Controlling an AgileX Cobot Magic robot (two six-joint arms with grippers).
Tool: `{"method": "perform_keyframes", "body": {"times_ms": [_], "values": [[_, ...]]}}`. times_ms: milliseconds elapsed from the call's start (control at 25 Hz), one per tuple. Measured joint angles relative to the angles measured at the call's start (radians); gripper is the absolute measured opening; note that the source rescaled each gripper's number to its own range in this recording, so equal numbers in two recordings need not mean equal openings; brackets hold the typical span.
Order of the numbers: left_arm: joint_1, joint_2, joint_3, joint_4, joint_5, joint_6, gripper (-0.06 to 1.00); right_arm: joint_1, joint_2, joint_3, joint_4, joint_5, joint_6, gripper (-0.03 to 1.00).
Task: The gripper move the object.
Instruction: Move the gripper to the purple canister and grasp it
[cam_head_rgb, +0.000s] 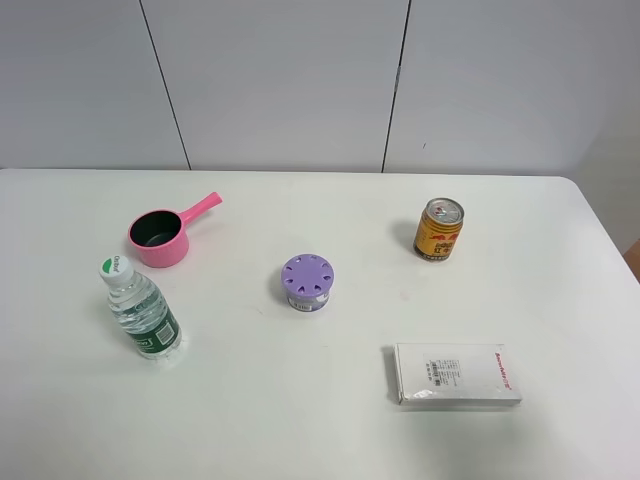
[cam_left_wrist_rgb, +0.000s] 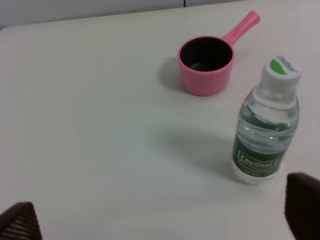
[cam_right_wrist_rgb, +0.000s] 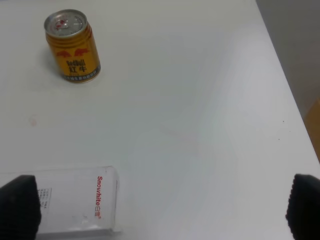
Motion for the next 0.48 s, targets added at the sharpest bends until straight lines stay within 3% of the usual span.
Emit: {"method": "perform_keyframes", "body": {"times_ms": [480], "values": [[0.000,0.000,0.000,0.000,0.000,0.000,0.98,0.000,0.000,0.000,0.000,0.000,0.000,1.00]]}}
